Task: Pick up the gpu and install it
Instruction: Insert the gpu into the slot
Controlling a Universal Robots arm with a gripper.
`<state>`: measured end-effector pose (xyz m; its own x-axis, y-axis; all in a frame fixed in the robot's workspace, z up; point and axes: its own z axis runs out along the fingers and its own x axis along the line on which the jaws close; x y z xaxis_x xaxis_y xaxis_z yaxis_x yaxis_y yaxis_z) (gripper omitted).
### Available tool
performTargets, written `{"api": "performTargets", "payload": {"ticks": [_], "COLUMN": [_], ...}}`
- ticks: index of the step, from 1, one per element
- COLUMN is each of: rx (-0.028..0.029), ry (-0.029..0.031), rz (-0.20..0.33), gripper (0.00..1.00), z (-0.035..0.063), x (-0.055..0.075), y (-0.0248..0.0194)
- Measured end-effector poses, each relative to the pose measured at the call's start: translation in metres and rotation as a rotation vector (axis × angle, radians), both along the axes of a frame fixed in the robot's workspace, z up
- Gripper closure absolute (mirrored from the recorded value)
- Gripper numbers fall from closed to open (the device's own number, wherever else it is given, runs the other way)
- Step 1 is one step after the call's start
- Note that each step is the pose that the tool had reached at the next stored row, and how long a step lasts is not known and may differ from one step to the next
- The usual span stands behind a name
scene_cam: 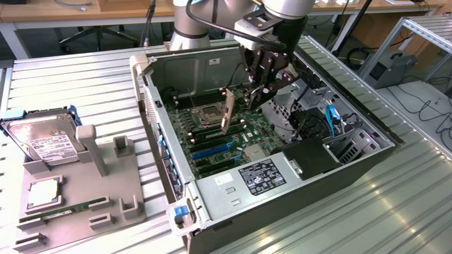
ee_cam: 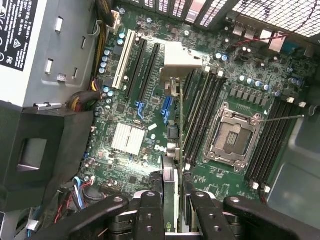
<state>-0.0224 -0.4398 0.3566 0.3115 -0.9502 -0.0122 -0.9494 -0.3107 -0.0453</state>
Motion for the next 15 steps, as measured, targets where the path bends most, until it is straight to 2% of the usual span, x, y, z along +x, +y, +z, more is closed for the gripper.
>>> {"api": "performTargets", "payload": {"ticks": [6, 9, 15], "rx": [0.0000, -0.0001, 0.0000], "ry": [0.0000, 0.0001, 0.0000], "rz": [0.033, 0.033, -0.070], "gripper": [0.74, 0.74, 0.74], "z": [0.0000, -0.0002, -0.0016], "x": [0.0000, 0.0000, 0.0000], "y": [0.0000, 0.0000, 0.0000]}}
